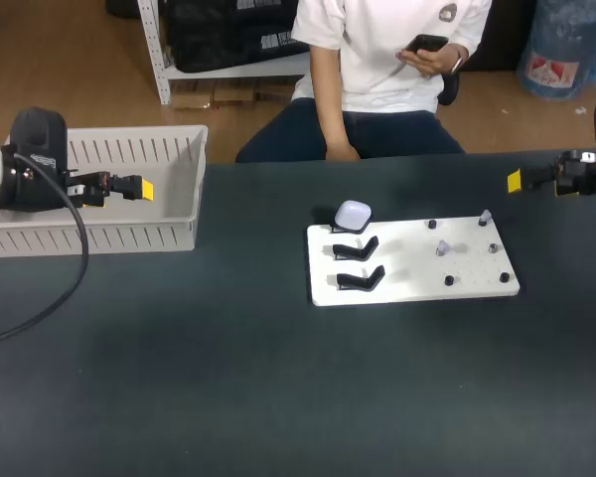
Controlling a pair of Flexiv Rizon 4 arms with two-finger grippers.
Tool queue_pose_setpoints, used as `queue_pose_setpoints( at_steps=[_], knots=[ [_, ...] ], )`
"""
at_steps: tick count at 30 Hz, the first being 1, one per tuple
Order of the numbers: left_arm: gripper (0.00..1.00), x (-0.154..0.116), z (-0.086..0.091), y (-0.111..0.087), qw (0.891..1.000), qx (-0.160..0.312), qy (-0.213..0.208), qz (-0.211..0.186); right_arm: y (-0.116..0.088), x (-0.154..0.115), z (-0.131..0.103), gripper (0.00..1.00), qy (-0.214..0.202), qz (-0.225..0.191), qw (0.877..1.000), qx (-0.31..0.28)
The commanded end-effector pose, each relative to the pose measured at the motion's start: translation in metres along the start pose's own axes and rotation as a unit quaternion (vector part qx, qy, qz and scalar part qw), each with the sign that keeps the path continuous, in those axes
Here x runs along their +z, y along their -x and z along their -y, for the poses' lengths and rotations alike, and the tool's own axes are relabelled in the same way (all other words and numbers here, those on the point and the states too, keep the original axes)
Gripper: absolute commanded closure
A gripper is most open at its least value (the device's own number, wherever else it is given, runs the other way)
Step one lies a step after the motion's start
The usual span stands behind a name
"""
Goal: Pick up each earbud case from the left stands, insert the matching earbuds, close the lid, and place the case in the box.
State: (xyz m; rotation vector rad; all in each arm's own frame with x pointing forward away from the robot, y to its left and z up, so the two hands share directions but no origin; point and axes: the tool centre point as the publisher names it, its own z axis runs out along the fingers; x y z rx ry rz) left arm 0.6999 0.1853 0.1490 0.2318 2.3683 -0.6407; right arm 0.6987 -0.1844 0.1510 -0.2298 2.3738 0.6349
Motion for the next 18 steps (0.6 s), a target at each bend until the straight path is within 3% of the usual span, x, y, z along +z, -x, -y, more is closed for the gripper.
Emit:
queue_pose_setpoints(
  at_steps=[1,12,14,16,18],
  knots=[
    [0.0,-0.0002,0.0015,0.0014,1.0,-0.001,0.004,-0.004,0.0001,0.0003,0.0007,0.0,0.001,0.0,1.0,0.0],
    [0.0,-0.0002,0.0015,0.0014,1.0,-0.001,0.004,-0.004,0.0001,0.0003,0.0007,0.0,0.001,0.0,1.0,0.0],
    [0.0,0.0012,0.0057,0.005,0.996,0.075,-0.04,0.012,0.0001,0.0003,0.0007,0.0,0.001,0.0,1.0,0.0],
    [0.0,0.0037,0.0073,0.0067,0.986,0.14,-0.088,0.036,0.0001,0.0003,0.0007,0.0,0.001,0.0,1.0,0.0],
    [0.0,0.0038,0.0082,0.0057,0.959,0.218,-0.155,0.089,0.0001,0.0003,0.0007,0.0,0.001,0.0,1.0,0.0]
  ],
)
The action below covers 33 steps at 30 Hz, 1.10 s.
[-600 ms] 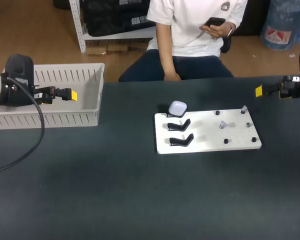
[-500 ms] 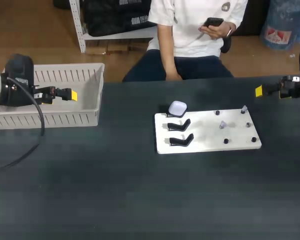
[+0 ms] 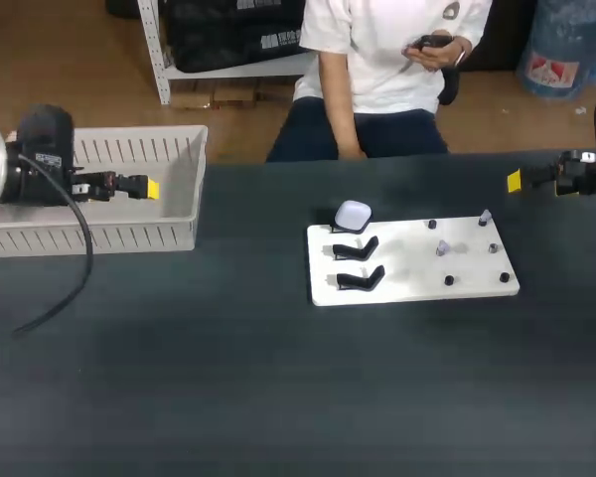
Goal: Pick up each earbud case from the left stands, insert the matching earbuds, close the lid, and place the case in the box.
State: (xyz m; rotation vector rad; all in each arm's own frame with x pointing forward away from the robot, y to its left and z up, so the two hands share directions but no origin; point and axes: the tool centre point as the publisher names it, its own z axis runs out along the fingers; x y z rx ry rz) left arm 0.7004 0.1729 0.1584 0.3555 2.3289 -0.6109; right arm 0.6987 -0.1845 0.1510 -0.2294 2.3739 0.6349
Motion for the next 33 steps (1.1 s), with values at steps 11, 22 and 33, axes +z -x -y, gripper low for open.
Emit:
queue_pose_setpoints(
  at_steps=[11,22,33],
  knots=[
    [0.0,0.021,-0.006,0.015,0.889,0.352,-0.265,0.124,0.0,0.0,0.001,0.0,0.001,0.0,1.0,0.0],
    [0.0,0.025,0.0,0.017,0.887,0.367,-0.259,0.107,0.0,0.0,0.001,0.0,0.001,0.0,1.0,0.0],
    [0.0,0.025,0.0,0.017,0.887,0.367,-0.259,0.107,0.0,0.0,0.001,0.0,0.001,0.0,1.0,0.0]
  ],
)
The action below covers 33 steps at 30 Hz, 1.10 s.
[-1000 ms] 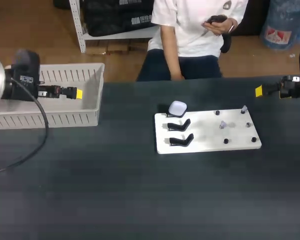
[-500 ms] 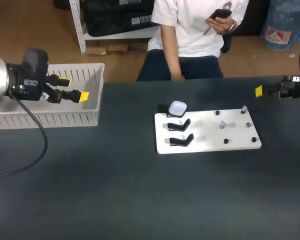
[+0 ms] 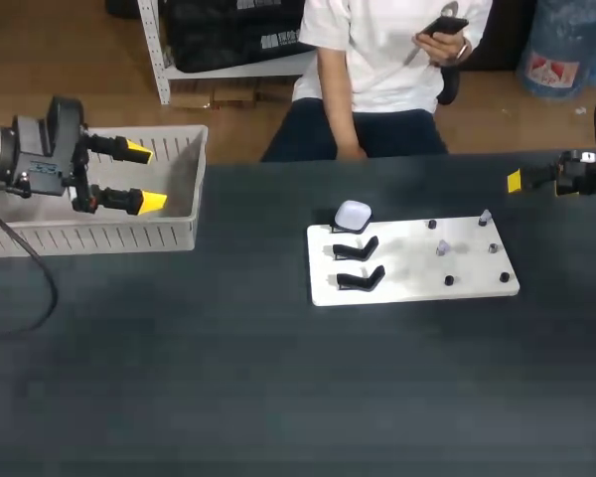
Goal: Pick up each earbud case from the left stands, insert the matching earbuds, close the lid, and place the case in the box.
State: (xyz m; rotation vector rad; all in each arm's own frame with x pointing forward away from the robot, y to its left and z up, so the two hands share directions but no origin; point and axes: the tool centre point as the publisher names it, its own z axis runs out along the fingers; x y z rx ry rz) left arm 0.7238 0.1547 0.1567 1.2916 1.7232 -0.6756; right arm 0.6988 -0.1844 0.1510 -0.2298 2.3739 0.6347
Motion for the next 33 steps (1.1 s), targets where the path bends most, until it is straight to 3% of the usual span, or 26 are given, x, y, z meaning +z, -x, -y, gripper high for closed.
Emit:
queue_pose_setpoints(
  at_steps=[1,8,9,12,19,21,27,33],
  knots=[
    [0.0,-0.001,-0.004,-0.004,0.997,0.003,-0.037,0.066,0.0,0.0,0.001,0.0,0.001,0.0,1.0,0.0],
    [0.0,0.036,0.014,0.018,0.998,0.023,-0.046,0.041,0.0,0.0,0.001,0.0,0.001,0.0,1.0,0.0],
    [0.0,0.04,0.017,0.022,0.997,0.022,-0.046,0.054,0.0,0.0,0.001,0.0,0.001,0.0,1.0,0.0],
    [0.0,0.059,0.023,0.029,0.998,0.035,-0.049,0.031,0.0,0.0,0.001,0.0,0.001,0.0,1.0,0.0],
    [0.0,0.116,0.038,0.031,0.996,0.065,-0.063,0.005,0.0,0.0,0.001,0.0,0.001,0.0,1.0,0.0],
    [0.0,0.129,0.039,0.031,0.996,0.058,-0.071,0.018,0.0,0.0,0.001,0.0,0.001,0.0,1.0,0.0],
    [0.0,0.167,0.045,0.032,0.995,0.052,-0.083,0.006,0.0,0.0,0.001,0.0,0.001,0.0,1.0,0.0],
    [0.0,0.171,0.047,0.034,0.995,0.041,-0.086,0.018,0.0,0.0,0.001,0.0,0.001,0.0,1.0,0.0]
  ],
)
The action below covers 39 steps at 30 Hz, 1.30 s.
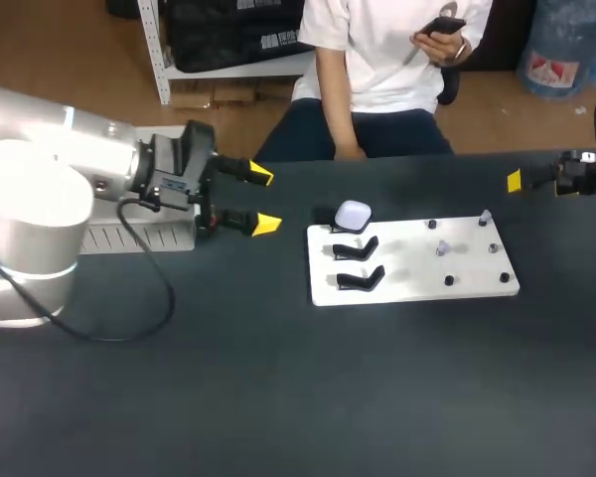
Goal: Pick up each earbud case from the left stands, insert the matching earbuds, close the lid, and place the case in the box.
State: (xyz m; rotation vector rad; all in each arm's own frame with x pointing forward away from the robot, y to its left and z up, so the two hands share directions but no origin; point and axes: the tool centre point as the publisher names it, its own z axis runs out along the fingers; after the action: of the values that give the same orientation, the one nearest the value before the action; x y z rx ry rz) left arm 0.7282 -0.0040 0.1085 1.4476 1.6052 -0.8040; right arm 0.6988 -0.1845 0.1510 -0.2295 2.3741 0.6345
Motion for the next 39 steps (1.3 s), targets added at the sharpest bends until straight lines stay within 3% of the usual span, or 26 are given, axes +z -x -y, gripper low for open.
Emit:
queue_pose_setpoints(
  at_steps=[1,8,16,27,39],
  knots=[
    [0.0,0.016,-0.006,-0.002,1.0,0.001,-0.003,0.001,0.0,0.0,0.001,0.0,0.001,0.0,1.0,0.0],
    [0.0,0.016,-0.006,-0.002,1.0,0.001,-0.003,0.001,0.0,0.0,0.001,0.0,0.001,0.0,1.0,0.0],
    [0.0,0.055,-0.022,-0.014,1.0,-0.003,-0.024,-0.002,0.0,0.0,0.001,0.0,0.001,0.0,1.0,0.0],
    [0.0,0.091,-0.034,-0.011,0.999,0.006,-0.051,-0.009,0.0,0.0,0.001,0.0,0.001,0.0,1.0,0.0],
    [0.0,0.112,-0.031,-0.014,0.999,-0.024,-0.038,-0.019,0.0,0.0,0.001,0.0,0.001,0.0,1.0,0.0]
  ],
)
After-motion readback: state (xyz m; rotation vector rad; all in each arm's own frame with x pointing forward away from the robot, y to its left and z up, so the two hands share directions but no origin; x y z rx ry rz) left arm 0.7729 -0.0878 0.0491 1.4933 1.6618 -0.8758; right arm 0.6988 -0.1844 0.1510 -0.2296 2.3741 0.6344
